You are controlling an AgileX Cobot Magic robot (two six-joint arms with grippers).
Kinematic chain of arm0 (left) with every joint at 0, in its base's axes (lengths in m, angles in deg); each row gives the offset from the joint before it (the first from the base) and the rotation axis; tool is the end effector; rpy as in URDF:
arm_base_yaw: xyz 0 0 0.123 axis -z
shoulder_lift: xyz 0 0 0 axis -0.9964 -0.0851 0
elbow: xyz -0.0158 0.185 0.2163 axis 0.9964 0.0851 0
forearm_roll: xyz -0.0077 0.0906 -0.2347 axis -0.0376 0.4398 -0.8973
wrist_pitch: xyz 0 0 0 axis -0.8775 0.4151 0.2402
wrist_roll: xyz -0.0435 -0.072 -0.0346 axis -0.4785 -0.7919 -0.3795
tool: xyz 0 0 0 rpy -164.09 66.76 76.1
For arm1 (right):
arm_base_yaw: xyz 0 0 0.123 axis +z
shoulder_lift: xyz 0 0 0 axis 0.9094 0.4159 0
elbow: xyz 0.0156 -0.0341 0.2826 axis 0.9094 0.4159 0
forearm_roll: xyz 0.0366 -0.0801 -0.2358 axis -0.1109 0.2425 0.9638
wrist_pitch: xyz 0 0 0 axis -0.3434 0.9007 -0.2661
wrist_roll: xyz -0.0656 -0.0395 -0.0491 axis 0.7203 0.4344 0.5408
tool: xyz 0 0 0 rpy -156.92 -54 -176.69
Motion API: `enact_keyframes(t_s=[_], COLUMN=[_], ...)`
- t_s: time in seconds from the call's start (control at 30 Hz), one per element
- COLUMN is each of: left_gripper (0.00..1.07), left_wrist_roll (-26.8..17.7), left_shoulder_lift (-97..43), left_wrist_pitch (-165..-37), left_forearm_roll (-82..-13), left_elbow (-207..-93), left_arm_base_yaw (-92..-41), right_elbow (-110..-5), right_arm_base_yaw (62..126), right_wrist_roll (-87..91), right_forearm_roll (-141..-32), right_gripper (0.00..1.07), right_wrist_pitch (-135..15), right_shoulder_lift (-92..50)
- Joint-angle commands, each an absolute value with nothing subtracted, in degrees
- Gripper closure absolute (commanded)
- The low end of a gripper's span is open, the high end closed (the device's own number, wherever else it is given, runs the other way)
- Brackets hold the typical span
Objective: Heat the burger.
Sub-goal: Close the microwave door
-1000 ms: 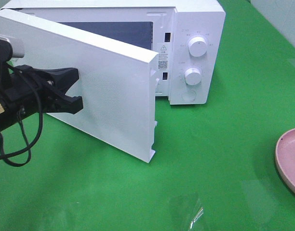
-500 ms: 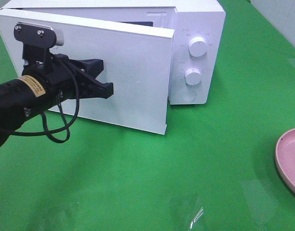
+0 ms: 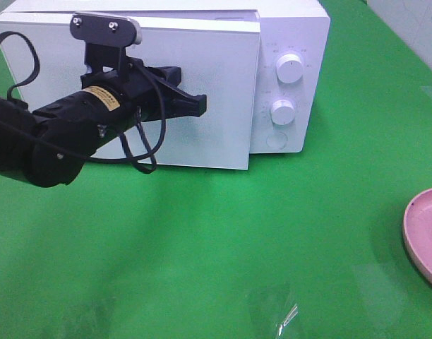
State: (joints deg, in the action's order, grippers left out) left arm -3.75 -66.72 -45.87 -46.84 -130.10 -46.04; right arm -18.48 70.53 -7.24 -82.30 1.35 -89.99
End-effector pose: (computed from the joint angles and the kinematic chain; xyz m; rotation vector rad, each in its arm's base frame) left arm 0.3066 -0.2295 0.1767 0.3899 1.7204 -0.4243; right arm -0.0036 -0.0059 0.2814 -0.0056 1.9927 0.0249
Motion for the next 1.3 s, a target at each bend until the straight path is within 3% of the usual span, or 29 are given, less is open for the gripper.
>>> enact_keyframes(t_s=[0.03, 0.23, 0.57, 0.97, 1.3], left_gripper=[1.07, 1.07, 1.07, 1.07, 1.07], left_wrist_roll=[-2.6, -2.55, 6.33, 7.25, 7.25], left_shoulder_lift=[-68.15, -70.73, -73.25, -73.42, -68.89], left_wrist_pitch=[-47.53, -47.88, -48.97, -50.46, -68.85], left_forearm_roll=[-48.73, -50.85, -58.7, -59.84, -59.61], left_elbow=[-133.31, -137.66, -142.42, -143.45, -143.33], left_arm_base_yaw=[-45.35, -45.07, -45.47, -45.93, -42.54], right_elbow=[-18.3, -18.3, -18.3, -18.3, -18.3], right_arm_base_yaw=[70.18, 70.18, 70.18, 70.18, 70.18], right_wrist_roll=[-6.95, -6.95, -6.95, -6.95, -6.95], right_forearm_roll=[-82.65, -82.65, -82.65, -82.65, -82.65], right_gripper=[0.32, 0.32, 0.32, 0.32, 0.32], right_wrist_pitch=[0.72, 0.72, 0.72, 0.72, 0.72], right_shoulder_lift=[-91.54, -91.54, -91.54, -91.54, -91.54])
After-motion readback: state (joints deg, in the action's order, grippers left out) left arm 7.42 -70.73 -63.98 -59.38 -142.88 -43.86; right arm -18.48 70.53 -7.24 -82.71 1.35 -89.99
